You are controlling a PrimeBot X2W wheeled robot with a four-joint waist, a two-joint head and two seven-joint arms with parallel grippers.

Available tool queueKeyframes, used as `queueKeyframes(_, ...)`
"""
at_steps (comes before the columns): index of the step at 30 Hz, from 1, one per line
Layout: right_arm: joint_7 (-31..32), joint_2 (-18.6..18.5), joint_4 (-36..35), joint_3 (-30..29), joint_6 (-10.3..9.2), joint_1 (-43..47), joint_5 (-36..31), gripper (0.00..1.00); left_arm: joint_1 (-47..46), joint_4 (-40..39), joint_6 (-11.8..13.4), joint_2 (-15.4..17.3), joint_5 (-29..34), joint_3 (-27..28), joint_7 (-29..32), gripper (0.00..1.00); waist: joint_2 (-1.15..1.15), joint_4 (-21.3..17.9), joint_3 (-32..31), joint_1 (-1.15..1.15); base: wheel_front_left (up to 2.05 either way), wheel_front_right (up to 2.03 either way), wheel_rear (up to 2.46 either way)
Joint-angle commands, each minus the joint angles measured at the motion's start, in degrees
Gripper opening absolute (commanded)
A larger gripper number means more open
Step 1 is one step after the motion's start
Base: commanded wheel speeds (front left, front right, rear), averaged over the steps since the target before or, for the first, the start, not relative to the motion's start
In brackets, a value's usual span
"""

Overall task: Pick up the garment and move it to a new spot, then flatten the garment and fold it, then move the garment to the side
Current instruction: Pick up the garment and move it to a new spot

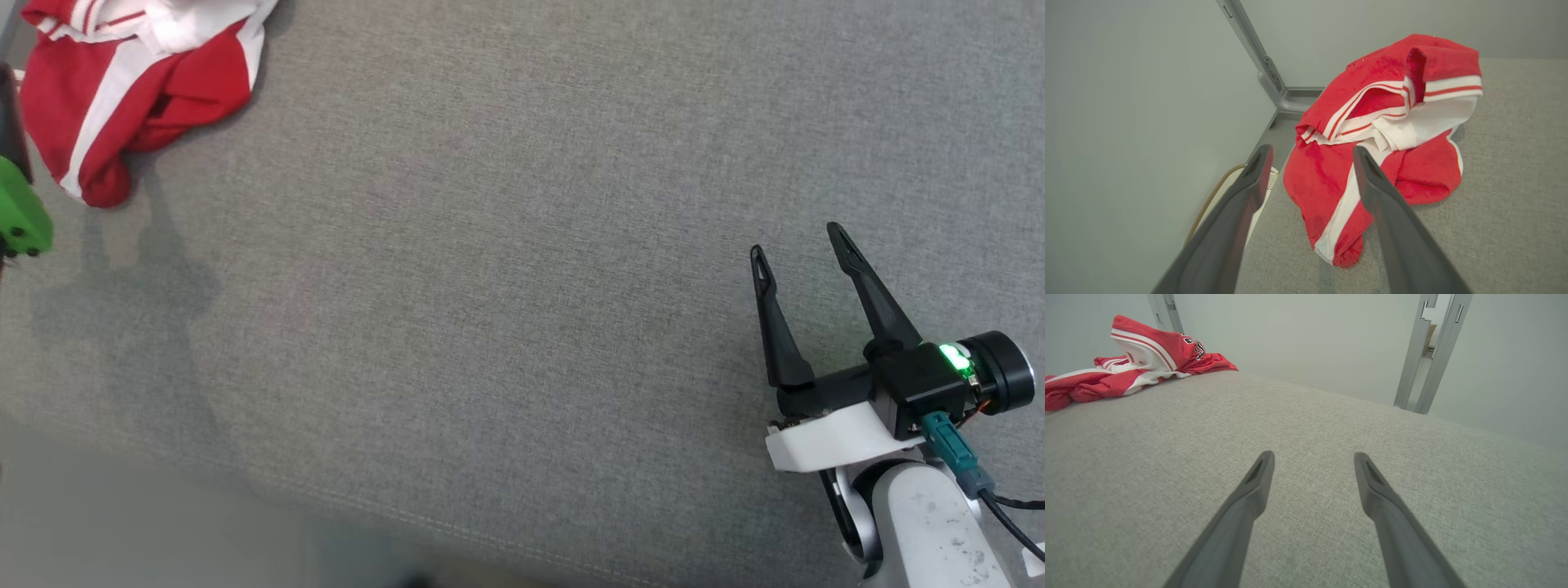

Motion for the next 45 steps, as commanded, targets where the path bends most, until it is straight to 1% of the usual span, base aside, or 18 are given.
queueKeyframes(1,0.32,-0.20,-0.82,-0.12,-0.02,-0.87,-0.41,1.00,-0.37,1.10,-0.14,0.12,-0.15,-2.61,0.07,1.00,0.00,-3.26,4.60,-0.01,0.00,0.00,0.00)
queueKeyframes(3,0.68,-0.21,-1.61,-0.10,-0.02,-0.80,-0.56,1.00,0.54,3.15,-0.09,1.12,-1.24,-6.37,0.35,1.00,0.00,-3.75,5.63,-0.01,0.00,0.00,0.00)
queueKeyframes(5,0.95,-0.20,-2.38,-0.34,-0.02,-0.52,-0.71,1.00,0.58,5.09,-0.09,1.49,-3.40,-8.22,-0.17,1.00,0.00,-4.02,6.54,-0.01,0.00,0.00,0.00)
queueKeyframes(7,1.17,-0.20,-2.95,-0.62,-0.02,-0.14,-1.04,1.00,0.11,7.44,-0.06,1.82,-4.64,-9.07,-0.85,1.00,0.00,-4.31,7.31,-0.01,0.00,0.00,0.00)
queueKeyframes(10,1.42,-0.19,-3.88,-1.03,-0.02,0.23,-1.31,1.00,-1.37,11.35,-0.02,2.76,-4.43,-9.72,-2.69,1.00,0.00,-4.73,8.34,-0.01,0.00,0.00,0.00)
queueKeyframes(14,1.52,-0.20,-4.37,-1.35,-0.02,0.57,-1.64,1.00,-3.16,15.98,0.39,2.26,-4.70,-9.41,-5.01,1.00,0.00,-4.95,8.97,-0.01,0.00,0.00,0.00)
queueKeyframes(15,1.52,-0.19,-4.38,-1.39,-0.02,0.58,-1.61,1.00,-3.50,16.89,0.38,2.16,-4.61,-9.55,-5.38,0.76,0.00,-4.98,9.02,-0.01,0.00,0.00,0.00)
queueKeyframes(16,1.49,-0.20,-4.31,-1.41,-0.02,0.57,-1.52,1.00,-3.99,17.93,0.36,2.01,-4.54,-9.69,-5.80,0.50,0.00,-5.00,9.05,-0.01,0.00,0.00,0.00)
queueKeyframes(17,1.46,-0.21,-4.17,-1.42,-0.02,0.50,-1.39,1.00,-4.51,18.73,0.48,2.00,-4.46,-9.69,-6.59,0.36,0.00,-5.01,9.04,-0.01,0.00,0.00,0.00)
queueKeyframes(18,1.39,-0.21,-4.00,-1.42,-0.02,0.37,-1.24,1.00,-5.02,19.30,0.66,2.12,-4.39,-9.67,-7.35,0.27,0.00,-5.01,8.98,-0.01,0.00,0.00,0.00)
queueKeyframes(19,1.20,-0.21,-3.72,-1.34,-0.02,0.17,-0.96,1.00,-5.56,20.06,0.85,2.26,-4.35,-9.67,-8.16,0.00,0.00,-5.04,8.79,-0.01,0.00,0.00,0.00)
queueKeyframes(26,-0.48,-0.19,-0.56,-0.45,-0.02,-0.81,1.14,1.00,-8.22,23.92,1.12,5.09,-3.07,-10.33,-10.98,0.00,0.00,-5.97,4.53,-0.01,0.00,0.00,0.00)
queueKeyframes(29,-1.42,-0.20,1.41,-0.14,-0.02,-0.83,2.37,1.00,-9.07,24.58,0.87,7.01,-2.61,-10.92,-11.46,0.00,0.00,-6.62,1.79,-0.01,0.00,0.00,0.00)
queueKeyframes(32,-2.39,-0.20,3.95,0.18,-0.02,-0.89,4.11,1.00,-10.34,24.26,0.65,9.75,-2.07,-11.55,-11.90,0.00,0.00,-7.63,-1.94,-0.01,0.00,0.00,0.00)
queueKeyframes(37,-3.40,-0.19,8.12,-0.21,-0.02,0.56,7.30,1.00,-12.95,21.11,0.26,13.96,0.97,-14.63,-10.86,0.00,0.00,-9.24,-8.90,-0.01,0.00,0.00,0.00)
queueKeyframes(39,-3.59,-0.18,9.59,-0.57,-0.02,1.39,8.62,1.00,-14.32,19.08,0.08,15.01,1.59,-15.96,-10.08,0.00,0.00,-9.96,-11.78,-0.01,0.00,0.00,0.00)
queueKeyframes(43,-3.67,-0.18,11.08,-1.86,-0.02,3.13,10.79,1.00,-16.80,13.84,-0.05,15.76,2.99,-19.48,-7.55,0.00,0.00,-11.49,-17.13,-0.01,0.00,0.00,0.00)
queueKeyframes(45,-3.68,-0.19,11.30,-2.59,-0.02,4.48,11.62,1.00,-17.64,10.42,-0.08,15.70,2.61,-22.04,-5.86,0.00,0.00,-12.46,-19.33,-0.01,0.00,0.00,0.00)
